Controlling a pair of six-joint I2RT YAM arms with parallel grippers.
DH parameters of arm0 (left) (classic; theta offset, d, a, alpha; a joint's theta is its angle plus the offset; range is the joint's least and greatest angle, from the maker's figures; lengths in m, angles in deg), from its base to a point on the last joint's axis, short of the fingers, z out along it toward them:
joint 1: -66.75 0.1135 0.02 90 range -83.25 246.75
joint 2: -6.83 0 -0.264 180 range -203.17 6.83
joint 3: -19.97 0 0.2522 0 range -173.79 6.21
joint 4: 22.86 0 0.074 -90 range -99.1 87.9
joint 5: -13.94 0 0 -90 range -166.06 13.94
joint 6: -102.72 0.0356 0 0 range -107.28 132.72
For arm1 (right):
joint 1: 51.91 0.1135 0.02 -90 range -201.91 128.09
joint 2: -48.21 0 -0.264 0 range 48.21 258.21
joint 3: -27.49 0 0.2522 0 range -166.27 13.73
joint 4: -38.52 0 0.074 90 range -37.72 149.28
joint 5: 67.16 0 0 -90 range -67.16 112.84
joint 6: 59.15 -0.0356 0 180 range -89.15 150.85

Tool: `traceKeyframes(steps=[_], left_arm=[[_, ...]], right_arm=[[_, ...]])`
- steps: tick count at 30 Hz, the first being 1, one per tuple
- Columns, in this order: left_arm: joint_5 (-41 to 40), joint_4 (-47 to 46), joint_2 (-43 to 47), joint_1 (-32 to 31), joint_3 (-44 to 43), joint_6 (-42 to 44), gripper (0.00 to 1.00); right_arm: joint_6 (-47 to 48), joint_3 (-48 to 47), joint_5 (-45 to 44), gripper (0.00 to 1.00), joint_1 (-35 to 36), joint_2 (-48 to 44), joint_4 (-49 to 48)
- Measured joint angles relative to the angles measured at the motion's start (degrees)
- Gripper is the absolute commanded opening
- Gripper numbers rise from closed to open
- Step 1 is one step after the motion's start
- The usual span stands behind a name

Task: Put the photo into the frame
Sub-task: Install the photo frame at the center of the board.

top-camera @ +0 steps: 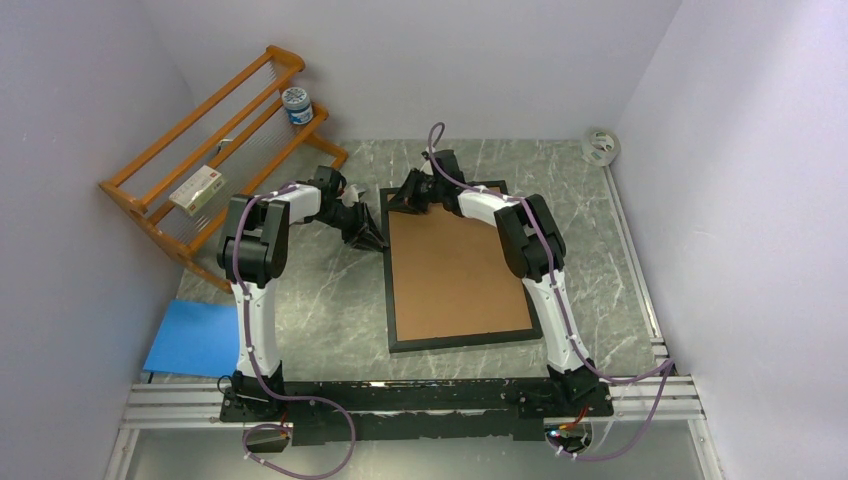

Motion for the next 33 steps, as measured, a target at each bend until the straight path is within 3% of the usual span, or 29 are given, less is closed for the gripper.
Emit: traceKeyframes(steps=[20, 27, 33], left_arm=[[0.0, 0.0, 0.0, 0.0, 0.0, 0.0, 0.30], [-0.2, 0.3, 0.0, 0.0, -0.1, 0.0, 0.34], [-1.0, 0.9, 0.0, 0.0, -0.3, 0.0, 0.49]], right_arm=[[1.4, -0.1, -4.2, 0.16, 0.5, -1.2, 4.5], [2.1, -0.9, -18.7, 0.24, 2.2, -5.5, 14.5], [6.6, 0.7, -30.4, 0.34, 0.0, -11.5, 25.8]])
